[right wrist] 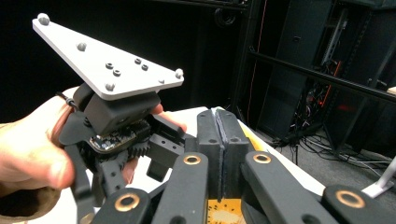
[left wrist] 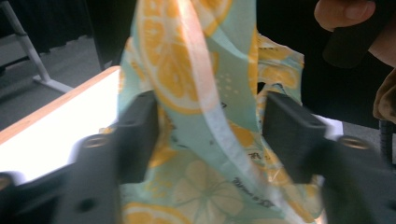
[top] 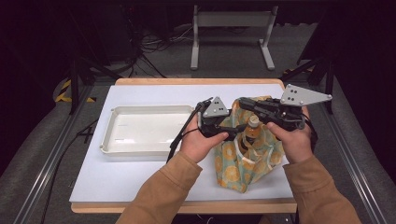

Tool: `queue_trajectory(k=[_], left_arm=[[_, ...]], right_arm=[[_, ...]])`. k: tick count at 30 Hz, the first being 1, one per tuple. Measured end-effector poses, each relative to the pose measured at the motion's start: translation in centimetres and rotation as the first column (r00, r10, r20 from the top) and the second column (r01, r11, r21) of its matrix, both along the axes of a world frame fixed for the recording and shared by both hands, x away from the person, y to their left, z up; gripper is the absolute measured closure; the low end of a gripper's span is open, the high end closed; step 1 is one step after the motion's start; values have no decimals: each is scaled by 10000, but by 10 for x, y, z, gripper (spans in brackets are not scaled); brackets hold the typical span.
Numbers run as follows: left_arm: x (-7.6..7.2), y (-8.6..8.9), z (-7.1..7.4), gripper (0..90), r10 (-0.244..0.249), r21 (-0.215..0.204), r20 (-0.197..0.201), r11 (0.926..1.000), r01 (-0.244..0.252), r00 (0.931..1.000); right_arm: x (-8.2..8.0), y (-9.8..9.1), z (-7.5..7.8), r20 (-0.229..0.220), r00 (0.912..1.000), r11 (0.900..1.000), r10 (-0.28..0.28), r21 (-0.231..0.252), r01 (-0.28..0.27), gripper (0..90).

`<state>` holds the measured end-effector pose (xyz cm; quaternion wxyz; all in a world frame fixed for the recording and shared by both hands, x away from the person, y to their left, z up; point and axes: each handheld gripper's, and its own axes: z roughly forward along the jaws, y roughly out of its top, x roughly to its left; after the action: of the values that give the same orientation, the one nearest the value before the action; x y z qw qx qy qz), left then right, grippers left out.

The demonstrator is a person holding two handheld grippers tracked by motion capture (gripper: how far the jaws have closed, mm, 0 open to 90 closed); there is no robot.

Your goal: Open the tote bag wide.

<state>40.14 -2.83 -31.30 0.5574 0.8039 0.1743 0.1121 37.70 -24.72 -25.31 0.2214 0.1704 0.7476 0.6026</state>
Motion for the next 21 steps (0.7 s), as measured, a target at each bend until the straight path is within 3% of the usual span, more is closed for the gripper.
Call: queue_trajectory(k=[5,8,17,21], left_arm=[[0,4,2,719,263,146,210,9995,-266,9994],[-1,7,3,789,462,209,159,9987,-465,9988],[0,10,4,855,611,163,220,9980,-615,9979],[2,13,3,861,682,72,88,9976,-683,9976]], right_arm=[[-1,-2,-1,16,10000,10000,-8,-7,8,894],[-2,-5,-2,11,10000,10000,-21,24,21,890],[-8,-21,-6,-200,9997,9998,-128,131,130,799],[-16,-36,-4,-277,9992,9987,-277,414,288,608]])
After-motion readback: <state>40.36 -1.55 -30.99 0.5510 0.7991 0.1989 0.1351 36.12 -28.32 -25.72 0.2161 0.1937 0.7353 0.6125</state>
